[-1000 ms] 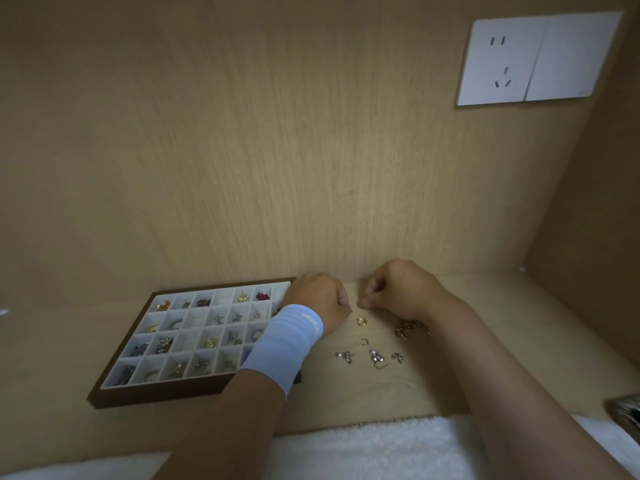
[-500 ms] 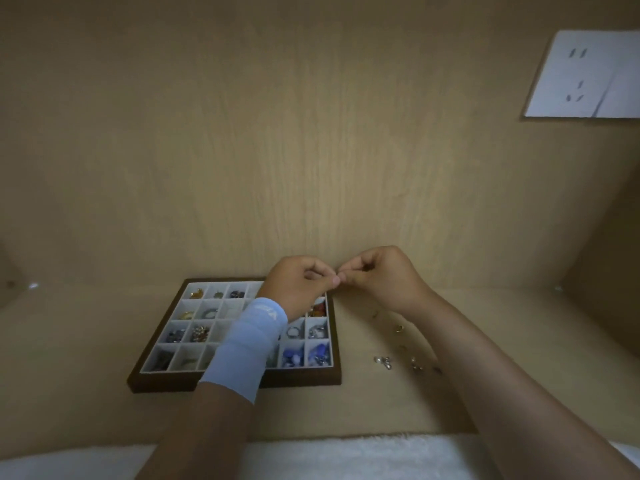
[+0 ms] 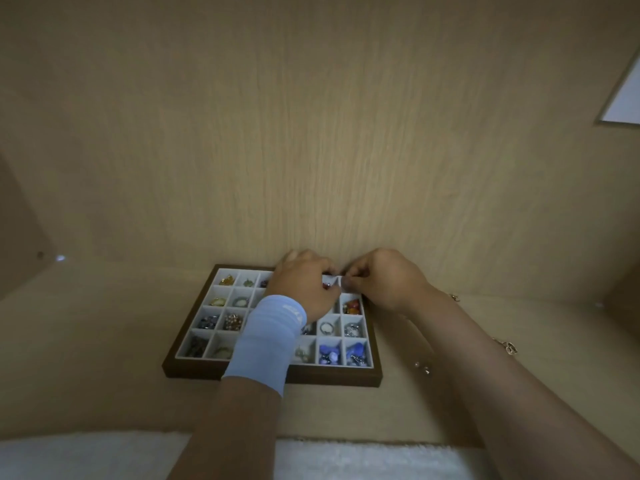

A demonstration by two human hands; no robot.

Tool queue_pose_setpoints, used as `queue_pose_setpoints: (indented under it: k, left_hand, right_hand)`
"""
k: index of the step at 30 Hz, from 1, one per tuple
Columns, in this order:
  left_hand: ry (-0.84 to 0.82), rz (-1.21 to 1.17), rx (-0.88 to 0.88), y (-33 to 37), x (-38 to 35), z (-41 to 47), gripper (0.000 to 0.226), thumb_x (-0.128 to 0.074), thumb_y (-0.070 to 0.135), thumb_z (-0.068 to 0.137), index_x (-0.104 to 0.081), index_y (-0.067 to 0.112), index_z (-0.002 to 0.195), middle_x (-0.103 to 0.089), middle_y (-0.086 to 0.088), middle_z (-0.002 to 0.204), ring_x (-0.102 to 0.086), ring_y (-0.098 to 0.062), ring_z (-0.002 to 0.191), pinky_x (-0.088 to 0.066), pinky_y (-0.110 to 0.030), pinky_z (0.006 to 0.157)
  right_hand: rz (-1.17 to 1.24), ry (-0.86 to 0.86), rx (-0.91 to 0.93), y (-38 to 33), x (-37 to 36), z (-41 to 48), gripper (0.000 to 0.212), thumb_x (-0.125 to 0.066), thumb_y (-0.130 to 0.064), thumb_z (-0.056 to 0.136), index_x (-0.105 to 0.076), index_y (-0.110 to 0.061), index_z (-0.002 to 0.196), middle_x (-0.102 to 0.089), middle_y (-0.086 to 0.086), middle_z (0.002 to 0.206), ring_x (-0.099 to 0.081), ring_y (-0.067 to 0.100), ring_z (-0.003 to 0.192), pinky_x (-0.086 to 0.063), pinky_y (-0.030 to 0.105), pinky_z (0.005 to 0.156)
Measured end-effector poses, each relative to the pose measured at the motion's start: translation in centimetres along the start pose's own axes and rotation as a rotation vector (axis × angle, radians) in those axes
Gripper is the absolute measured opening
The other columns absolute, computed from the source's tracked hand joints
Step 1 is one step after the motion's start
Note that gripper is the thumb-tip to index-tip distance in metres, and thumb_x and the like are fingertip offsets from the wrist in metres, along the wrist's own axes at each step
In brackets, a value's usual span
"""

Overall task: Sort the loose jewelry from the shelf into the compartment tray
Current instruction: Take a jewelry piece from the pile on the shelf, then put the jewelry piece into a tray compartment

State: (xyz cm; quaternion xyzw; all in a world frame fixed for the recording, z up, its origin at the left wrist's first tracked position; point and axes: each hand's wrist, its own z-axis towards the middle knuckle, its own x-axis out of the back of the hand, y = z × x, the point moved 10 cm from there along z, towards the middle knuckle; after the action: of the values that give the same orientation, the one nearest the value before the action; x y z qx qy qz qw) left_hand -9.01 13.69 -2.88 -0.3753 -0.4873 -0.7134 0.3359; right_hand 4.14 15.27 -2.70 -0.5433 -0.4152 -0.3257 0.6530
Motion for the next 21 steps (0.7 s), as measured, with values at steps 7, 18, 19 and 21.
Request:
queue_pose_setpoints:
  k: [7, 18, 19, 21]
  left_hand:
    - [-0.026, 0.026, -0.063, 1.4, -0.7, -0.5, 0.032, -0.055, 0.037, 0.091, -0.06, 0.033, 0.123, -0.051, 0.012, 0.127, -0.039, -0.014, 0.124, -0.037, -0.034, 0.104]
    - [-0.02, -0.013, -0.26, 7.3, -2.6, -1.4, 0.022, -0.055, 0.035, 0.091, -0.066, 0.032, 0.11, -0.058, 0.013, 0.107, -0.044, -0.009, 0.111, -0.04, -0.028, 0.095]
    - [-0.024, -0.001, -0.273, 7.7, -2.9, -1.5, 0.021, -0.055, 0.035, 0.091, -0.067, 0.032, 0.108, -0.059, 0.014, 0.107, -0.044, -0.009, 0.11, -0.04, -0.028, 0.094]
    - [-0.03, 0.03, -0.291, 8.4, -3.2, -1.7, 0.019, -0.057, 0.038, 0.09, -0.07, 0.032, 0.102, -0.059, 0.016, 0.106, -0.044, -0.009, 0.11, -0.041, -0.031, 0.094]
  right_hand:
    - [-0.039, -0.009, -0.043, 3.6, 3.3, -2.5, 0.016, -0.066, -0.026, 0.093, -0.078, -0.034, 0.1, -0.071, -0.02, 0.101, -0.064, 0.002, 0.096, -0.052, 0.028, 0.092]
    - [-0.03, -0.179, -0.115, 6.9, 2.5, -4.7, 0.018, -0.069, -0.021, 0.088, -0.08, -0.032, 0.095, -0.069, -0.024, 0.083, -0.065, -0.003, 0.088, -0.047, 0.015, 0.082]
    - [-0.002, -0.202, -0.116, 6.8, 2.4, -5.0, 0.019, -0.068, -0.019, 0.088, -0.08, -0.032, 0.094, -0.071, -0.023, 0.084, -0.065, -0.005, 0.085, -0.046, 0.013, 0.079]
    - [0.062, -0.25, -0.124, 6.9, 2.0, -5.4, 0.015, -0.074, -0.019, 0.082, -0.08, -0.033, 0.086, -0.074, -0.019, 0.08, -0.064, -0.007, 0.074, -0.046, 0.012, 0.071]
